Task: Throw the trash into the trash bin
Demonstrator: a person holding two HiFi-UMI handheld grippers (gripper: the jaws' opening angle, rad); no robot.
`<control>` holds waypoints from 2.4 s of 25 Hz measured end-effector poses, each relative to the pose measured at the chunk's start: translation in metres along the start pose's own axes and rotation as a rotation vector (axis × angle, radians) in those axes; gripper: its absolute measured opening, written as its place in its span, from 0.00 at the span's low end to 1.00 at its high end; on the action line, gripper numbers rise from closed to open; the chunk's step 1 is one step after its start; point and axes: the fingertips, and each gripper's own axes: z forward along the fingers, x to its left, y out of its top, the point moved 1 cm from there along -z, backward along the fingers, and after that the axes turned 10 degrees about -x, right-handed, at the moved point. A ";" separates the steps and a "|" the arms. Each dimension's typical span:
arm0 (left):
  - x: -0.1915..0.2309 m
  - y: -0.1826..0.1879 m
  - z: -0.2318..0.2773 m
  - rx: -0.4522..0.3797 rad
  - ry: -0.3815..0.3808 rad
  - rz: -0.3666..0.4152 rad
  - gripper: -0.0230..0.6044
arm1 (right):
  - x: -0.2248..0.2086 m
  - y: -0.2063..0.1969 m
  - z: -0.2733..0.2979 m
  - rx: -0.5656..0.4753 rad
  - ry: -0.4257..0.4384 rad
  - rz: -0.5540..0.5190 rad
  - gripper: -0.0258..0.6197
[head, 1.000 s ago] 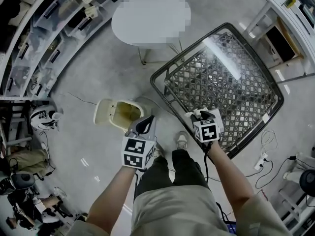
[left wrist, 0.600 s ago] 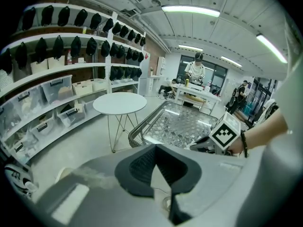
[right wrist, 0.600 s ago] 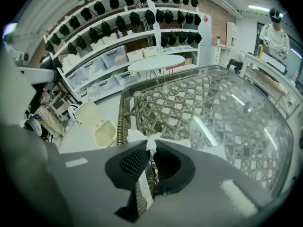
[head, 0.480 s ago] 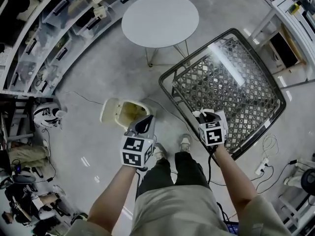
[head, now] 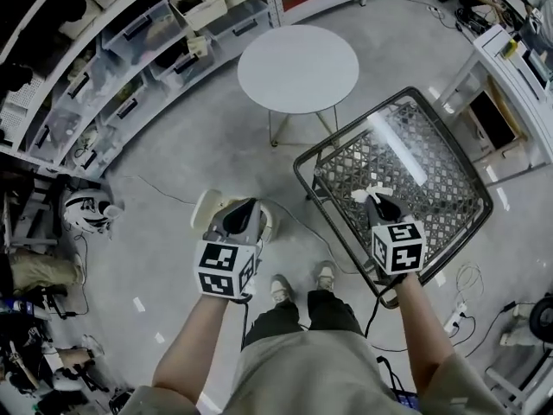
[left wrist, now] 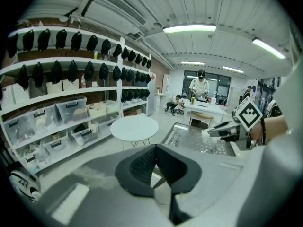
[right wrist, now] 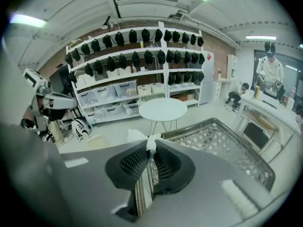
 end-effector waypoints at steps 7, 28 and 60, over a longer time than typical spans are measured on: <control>0.014 0.104 -0.070 -0.287 0.067 0.106 0.04 | 0.034 0.114 -0.070 -0.231 0.040 -0.038 0.08; 0.031 0.178 -0.204 -0.473 0.181 0.237 0.04 | 0.143 0.255 -0.180 -0.603 0.214 -0.104 0.08; 0.234 -0.124 -0.169 -0.063 0.422 -0.009 0.04 | 0.378 -0.007 0.186 0.096 0.638 -0.228 0.08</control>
